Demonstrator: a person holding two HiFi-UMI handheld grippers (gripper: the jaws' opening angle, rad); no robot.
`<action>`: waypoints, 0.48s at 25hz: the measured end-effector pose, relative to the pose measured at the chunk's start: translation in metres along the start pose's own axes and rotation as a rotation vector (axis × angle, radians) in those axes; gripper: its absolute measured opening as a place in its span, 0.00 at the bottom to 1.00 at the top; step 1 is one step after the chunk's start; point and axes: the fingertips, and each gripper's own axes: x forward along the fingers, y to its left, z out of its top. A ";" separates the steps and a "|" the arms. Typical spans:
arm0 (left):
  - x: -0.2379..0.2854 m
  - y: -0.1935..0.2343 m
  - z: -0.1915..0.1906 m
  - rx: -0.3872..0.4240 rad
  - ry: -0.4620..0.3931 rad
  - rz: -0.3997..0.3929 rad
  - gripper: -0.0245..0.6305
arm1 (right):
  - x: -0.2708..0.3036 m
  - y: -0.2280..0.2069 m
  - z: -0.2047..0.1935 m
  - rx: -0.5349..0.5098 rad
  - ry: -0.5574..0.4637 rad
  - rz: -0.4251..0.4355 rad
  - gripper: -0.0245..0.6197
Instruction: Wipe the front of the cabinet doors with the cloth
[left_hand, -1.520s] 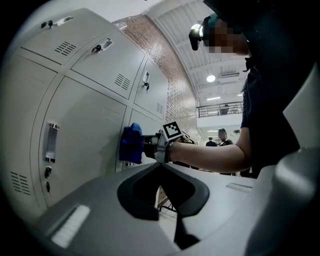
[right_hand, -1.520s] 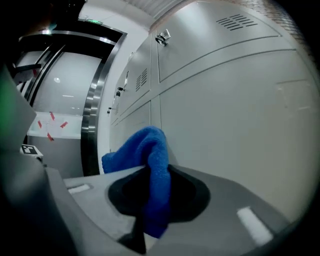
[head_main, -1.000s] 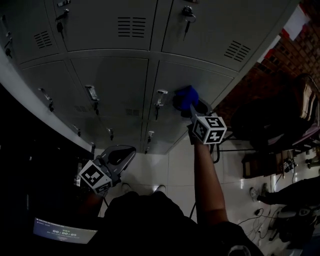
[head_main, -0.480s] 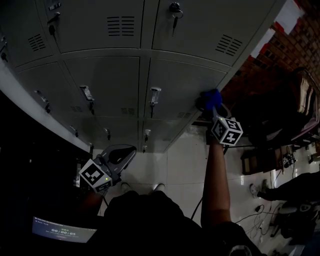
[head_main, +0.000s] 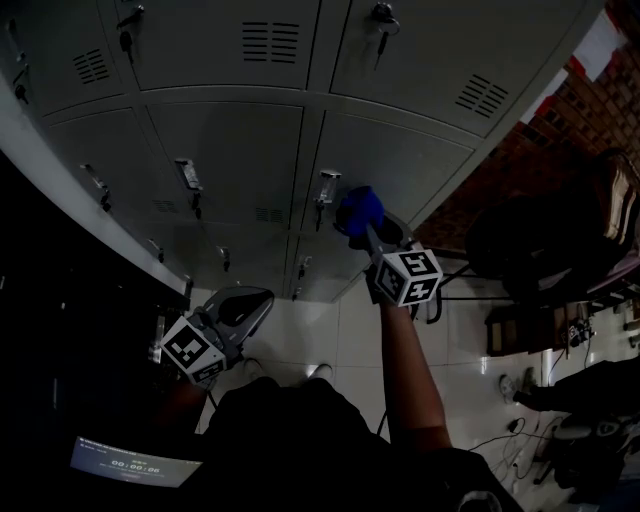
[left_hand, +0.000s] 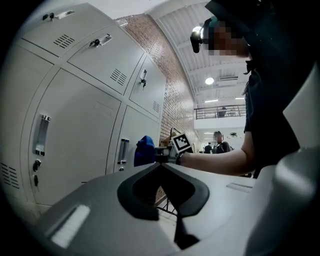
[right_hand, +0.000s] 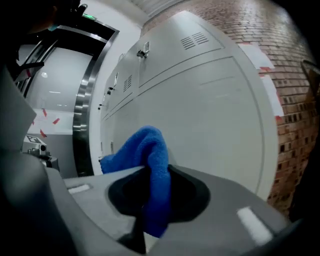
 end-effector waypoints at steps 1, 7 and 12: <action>-0.003 0.001 0.000 -0.001 -0.001 0.006 0.04 | 0.011 0.013 -0.006 -0.006 0.012 0.030 0.14; -0.024 0.005 -0.002 -0.004 0.006 0.045 0.04 | 0.066 0.052 -0.035 -0.038 0.080 0.111 0.14; -0.039 0.013 0.001 -0.030 -0.006 0.078 0.04 | 0.078 0.037 -0.047 -0.059 0.118 0.023 0.14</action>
